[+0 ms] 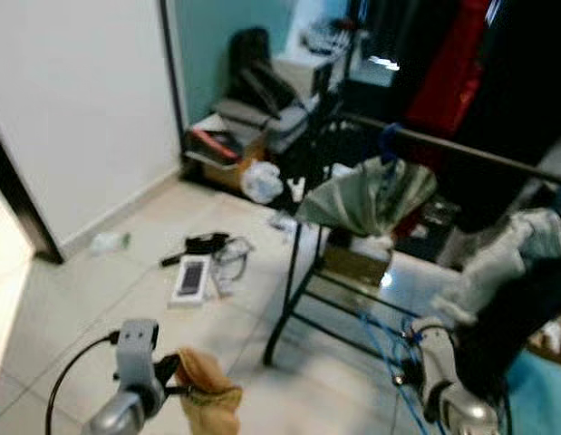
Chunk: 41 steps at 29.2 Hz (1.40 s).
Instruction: Hang hanger
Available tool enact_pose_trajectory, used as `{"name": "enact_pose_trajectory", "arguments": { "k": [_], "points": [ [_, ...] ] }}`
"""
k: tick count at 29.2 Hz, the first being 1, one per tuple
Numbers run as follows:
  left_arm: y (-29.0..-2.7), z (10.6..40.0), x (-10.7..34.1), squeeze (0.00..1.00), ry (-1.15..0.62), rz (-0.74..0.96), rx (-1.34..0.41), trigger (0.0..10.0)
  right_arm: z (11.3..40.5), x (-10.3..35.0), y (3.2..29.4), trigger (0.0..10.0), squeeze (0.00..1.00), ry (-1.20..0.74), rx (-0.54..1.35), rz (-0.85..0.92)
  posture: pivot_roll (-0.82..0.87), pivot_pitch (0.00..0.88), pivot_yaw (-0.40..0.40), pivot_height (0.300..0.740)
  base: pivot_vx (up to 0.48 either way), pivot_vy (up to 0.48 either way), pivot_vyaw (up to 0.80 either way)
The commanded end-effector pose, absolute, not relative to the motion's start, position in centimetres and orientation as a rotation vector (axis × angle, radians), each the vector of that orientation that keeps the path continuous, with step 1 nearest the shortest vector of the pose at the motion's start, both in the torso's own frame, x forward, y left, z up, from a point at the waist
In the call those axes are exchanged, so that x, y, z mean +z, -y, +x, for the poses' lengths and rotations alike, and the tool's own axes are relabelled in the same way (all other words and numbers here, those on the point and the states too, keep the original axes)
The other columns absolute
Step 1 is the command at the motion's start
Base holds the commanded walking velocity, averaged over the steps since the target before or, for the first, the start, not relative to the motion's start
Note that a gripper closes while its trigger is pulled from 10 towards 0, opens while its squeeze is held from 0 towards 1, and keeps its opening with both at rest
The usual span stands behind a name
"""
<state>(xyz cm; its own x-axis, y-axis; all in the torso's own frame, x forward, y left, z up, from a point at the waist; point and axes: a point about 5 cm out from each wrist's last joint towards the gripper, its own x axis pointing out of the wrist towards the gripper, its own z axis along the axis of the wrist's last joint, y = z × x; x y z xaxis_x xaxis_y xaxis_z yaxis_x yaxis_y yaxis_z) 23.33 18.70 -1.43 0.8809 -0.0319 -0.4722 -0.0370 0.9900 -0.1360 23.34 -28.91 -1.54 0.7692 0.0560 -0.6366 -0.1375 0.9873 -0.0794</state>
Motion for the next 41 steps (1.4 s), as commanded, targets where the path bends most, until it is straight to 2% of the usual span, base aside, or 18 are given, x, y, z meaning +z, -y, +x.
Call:
{"name": "enact_pose_trajectory", "arguments": {
  "k": [1,9,12,14,15,17,21,23,24,25,28,29,31,33,34,36,41],
  "points": [
    [-18.7,23.5,-1.4,0.00,-0.481,-0.134,-0.008,10.0,23.1,-1.5,29.5,10.0,0.00,-0.692,0.087,-0.130,-0.07,0.000,-0.034,0.740,0.000,0.000,-0.80],
    [-19.3,23.1,-2.6,0.00,-0.501,-0.138,-0.005,10.0,21.2,-2.2,30.5,10.0,0.00,-0.740,0.074,-0.129,-0.07,0.000,-0.030,0.740,0.000,0.000,-0.80],
    [-19.5,23.2,-2.6,0.00,-0.494,-0.113,-0.002,10.0,21.5,-2.6,29.4,10.0,0.00,-0.738,0.098,-0.096,-0.08,0.000,-0.024,0.740,0.000,0.000,-0.80],
    [-20.0,24.0,-2.1,0.00,-0.467,-0.103,0.001,10.0,22.2,-2.7,28.2,10.0,0.00,-0.726,0.143,-0.102,-0.08,0.000,-0.021,0.740,0.000,0.000,-0.80],
    [-20.0,24.0,-2.1,0.00,-0.467,-0.103,0.001,10.0,22.2,-2.7,28.2,10.0,0.00,-0.726,0.143,-0.102,-0.08,0.000,-0.021,0.740,0.000,0.000,-0.80],
    [-20.7,26.1,-0.1,0.00,-0.389,-0.088,0.012,10.0,23.3,-2.2,27.5,10.0,0.00,-0.700,0.204,-0.149,-0.09,0.000,-0.013,0.740,0.000,0.000,-0.80],
    [-21.1,27.3,1.3,0.00,-0.334,-0.070,0.015,10.0,23.9,-1.7,27.1,10.0,0.00,-0.679,0.239,-0.177,-0.09,0.000,-0.013,0.740,0.000,0.000,-0.80],
    [-20.7,30.0,6.9,0.00,-0.167,-0.052,-0.001,10.0,26.7,0.8,26.2,10.0,0.00,-0.579,0.407,-0.202,-0.10,0.000,-0.006,0.740,0.000,0.000,-0.21],
    [-20.5,30.6,9.0,0.00,-0.111,-0.049,-0.008,10.0,27.6,1.9,25.8,10.0,0.00,-0.540,0.473,-0.214,-0.10,0.000,-0.006,0.740,0.000,0.000,0.00],
    [-20.1,31.1,10.8,0.00,-0.060,-0.044,-0.006,10.0,29.8,4.4,24.4,10.0,0.00,-0.454,0.588,-0.229,-0.10,0.000,-0.007,0.740,0.000,0.000,0.00],
    [-20.0,31.4,11.5,0.00,-0.038,-0.042,-0.002,10.0,30.9,6.1,23.4,10.0,0.00,-0.400,0.660,-0.237,-0.10,0.000,-0.007,0.740,0.000,0.000,0.00],
    [-19.6,31.8,12.7,0.00,-0.005,-0.039,-0.004,10.0,31.8,9.6,22.5,10.0,0.00,-0.334,0.751,-0.281,-0.09,0.000,-0.008,0.740,0.000,0.000,0.00],
    [-19.6,31.8,12.7,0.00,-0.005,-0.039,-0.004,10.0,31.8,9.6,22.5,10.0,0.00,-0.334,0.751,-0.281,-0.09,0.000,-0.008,0.740,0.000,0.000,0.00],
    [-18.9,32.5,15.8,0.00,0.073,-0.031,-0.014,10.0,30.3,15.8,21.6,10.0,0.00,-0.296,0.939,-0.399,-0.09,0.000,-0.014,0.740,0.000,0.000,0.00],
    [-18.9,32.5,15.8,0.00,0.073,-0.031,-0.014,10.0,30.3,15.8,21.6,10.0,0.00,-0.296,0.939,-0.399,-0.09,0.000,-0.014,0.740,0.000,0.000,0.00],
    [-18.5,32.9,17.9,0.00,0.123,-0.017,-0.023,10.0,28.8,19.6,21.0,10.0,0.00,-0.267,1.040,-0.433,-0.09,0.000,-0.011,0.740,0.000,0.000,0.00],
    [-18.4,33.3,19.8,0.00,0.167,-0.013,-0.038,10.0,28.5,22.9,20.6,10.0,0.00,-0.162,1.074,-0.406,-0.09,0.000,-0.008,0.740,0.000,0.000,0.00]
  ]
}}
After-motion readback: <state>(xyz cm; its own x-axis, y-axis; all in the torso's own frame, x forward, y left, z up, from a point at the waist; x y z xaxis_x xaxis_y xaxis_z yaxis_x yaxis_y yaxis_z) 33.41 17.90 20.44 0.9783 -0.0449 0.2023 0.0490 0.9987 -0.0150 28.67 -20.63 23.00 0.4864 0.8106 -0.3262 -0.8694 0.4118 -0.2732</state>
